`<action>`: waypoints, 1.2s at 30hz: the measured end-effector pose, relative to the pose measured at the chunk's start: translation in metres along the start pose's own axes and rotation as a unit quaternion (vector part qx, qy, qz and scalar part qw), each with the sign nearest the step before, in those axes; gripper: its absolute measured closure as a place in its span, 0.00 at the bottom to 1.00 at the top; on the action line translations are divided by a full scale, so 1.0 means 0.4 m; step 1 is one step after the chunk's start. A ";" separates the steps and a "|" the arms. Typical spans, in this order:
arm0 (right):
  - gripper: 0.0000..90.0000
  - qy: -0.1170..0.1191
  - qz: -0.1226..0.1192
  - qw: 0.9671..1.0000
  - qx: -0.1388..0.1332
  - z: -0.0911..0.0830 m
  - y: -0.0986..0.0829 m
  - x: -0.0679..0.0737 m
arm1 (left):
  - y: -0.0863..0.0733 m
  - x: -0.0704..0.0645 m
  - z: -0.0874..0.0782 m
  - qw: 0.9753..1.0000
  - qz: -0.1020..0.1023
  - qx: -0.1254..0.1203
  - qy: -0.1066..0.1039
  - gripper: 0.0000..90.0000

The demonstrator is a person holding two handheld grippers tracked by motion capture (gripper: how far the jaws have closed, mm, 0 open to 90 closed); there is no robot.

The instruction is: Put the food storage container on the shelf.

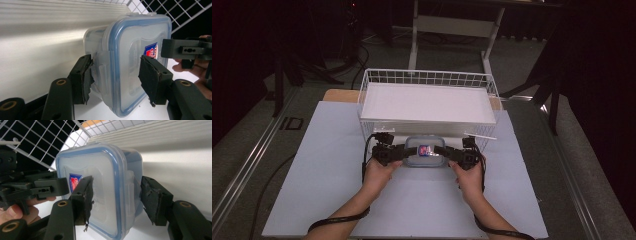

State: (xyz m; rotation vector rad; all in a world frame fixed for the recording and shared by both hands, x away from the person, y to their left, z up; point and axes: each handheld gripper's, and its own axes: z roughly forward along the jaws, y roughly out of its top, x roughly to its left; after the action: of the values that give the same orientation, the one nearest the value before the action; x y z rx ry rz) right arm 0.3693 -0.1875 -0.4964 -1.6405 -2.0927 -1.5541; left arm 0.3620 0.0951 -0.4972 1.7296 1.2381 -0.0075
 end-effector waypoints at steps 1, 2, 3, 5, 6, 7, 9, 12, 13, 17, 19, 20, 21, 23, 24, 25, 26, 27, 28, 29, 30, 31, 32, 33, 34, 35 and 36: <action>0.50 0.001 0.000 1.000 -0.002 0.004 0.001 -0.004 | 0.001 0.004 0.004 1.000 0.003 0.001 0.001 0.51; 0.50 -0.001 -0.001 1.000 -0.002 0.009 0.003 -0.008 | 0.002 0.009 0.008 1.000 0.001 0.000 0.000 0.51; 0.50 -0.001 0.005 1.000 0.000 0.013 0.004 -0.011 | 0.001 0.012 0.011 1.000 0.002 -0.006 0.000 0.51; 0.50 -0.002 0.006 1.000 -0.003 0.020 0.003 -0.015 | 0.005 0.019 0.017 1.000 0.003 -0.009 0.005 0.51; 0.50 -0.003 0.009 1.000 -0.003 0.023 0.003 -0.017 | 0.007 0.020 0.020 1.000 0.000 -0.011 0.005 0.51; 0.50 -0.002 0.013 1.000 -0.004 0.026 0.004 -0.019 | 0.009 0.021 0.023 1.000 0.001 -0.008 0.008 0.51; 0.50 -0.001 0.017 1.000 -0.002 0.030 0.006 -0.027 | 0.011 0.023 0.031 1.000 -0.002 -0.009 0.010 0.51; 0.50 -0.007 0.011 1.000 -0.007 0.038 0.007 -0.038 | 0.010 0.028 0.040 1.000 -0.010 -0.011 0.008 0.50; 0.50 -0.006 0.014 1.000 -0.009 0.039 0.008 -0.040 | 0.011 0.029 0.042 1.000 -0.011 -0.013 0.008 0.50; 0.49 -0.005 0.015 1.000 -0.011 0.045 0.014 -0.046 | 0.016 0.036 0.044 1.000 -0.015 -0.020 0.003 0.50; 0.49 -0.005 0.009 1.000 -0.009 0.047 0.017 -0.046 | 0.015 0.040 0.047 1.000 -0.010 -0.027 0.002 0.50; 0.48 -0.008 0.005 1.000 -0.010 0.048 0.018 -0.046 | 0.015 0.041 0.049 1.000 -0.008 -0.029 0.002 0.49; 0.48 -0.010 0.003 1.000 -0.010 0.049 0.019 -0.046 | 0.014 0.040 0.052 0.999 -0.005 -0.032 0.004 0.49; 0.48 -0.008 0.004 1.000 -0.013 0.051 0.019 -0.048 | 0.014 0.040 0.054 0.999 0.000 -0.032 0.007 0.47; 0.48 -0.008 0.007 1.000 -0.014 0.052 0.019 -0.049 | 0.017 0.042 0.057 1.000 0.004 -0.030 0.007 0.47; 0.47 -0.010 0.005 1.000 -0.017 0.054 0.022 -0.051 | 0.019 0.044 0.060 1.000 0.003 -0.029 0.007 0.45; 0.46 -0.016 -0.002 1.000 -0.020 0.056 0.025 -0.049 | 0.019 0.043 0.062 0.999 0.002 -0.033 0.012 0.44; 0.45 -0.025 -0.008 0.999 -0.021 0.058 0.028 -0.045 | 0.020 0.040 0.063 0.999 0.009 -0.040 0.023 0.44; 0.43 -0.032 -0.016 0.999 -0.016 0.064 0.030 -0.042 | 0.021 0.040 0.063 0.999 0.021 -0.038 0.029 0.45; 0.41 -0.040 -0.019 0.999 -0.011 0.067 0.031 -0.040 | 0.023 0.041 0.069 0.998 0.021 -0.041 0.038 0.46; 0.44 -0.048 -0.021 0.999 -0.015 0.070 0.030 -0.040 | 0.023 0.041 0.070 0.998 0.018 -0.045 0.039 0.45; 0.45 -0.049 -0.025 0.998 -0.015 0.069 0.032 -0.040 | 0.023 0.041 0.071 0.998 0.017 -0.045 0.040 0.45; 0.45 -0.049 -0.025 0.998 -0.015 0.069 0.032 -0.040 | 0.023 0.041 0.071 0.998 0.017 -0.045 0.040 0.45; 0.46 -0.055 -0.031 0.998 -0.017 0.062 0.034 -0.034 | 0.022 0.039 0.071 0.998 0.021 -0.047 0.041 0.45; 0.46 -0.055 -0.031 0.998 -0.017 0.062 0.034 -0.034 | 0.022 0.039 0.071 0.998 0.021 -0.047 0.041 0.45; 0.46 -0.058 -0.032 0.998 -0.018 0.058 0.035 -0.031 | 0.022 0.039 0.071 0.998 0.021 -0.047 0.041 0.45; 0.44 -0.064 -0.057 0.996 -0.029 0.051 0.032 -0.028 | 0.018 0.037 0.063 0.998 0.030 -0.042 0.039 0.45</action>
State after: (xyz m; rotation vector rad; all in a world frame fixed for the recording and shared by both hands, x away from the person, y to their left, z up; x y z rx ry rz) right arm 0.3939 -0.1814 -0.5044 -1.7109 -2.2649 -1.5953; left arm 0.3867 0.0881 -0.5129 1.7068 1.2252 0.1460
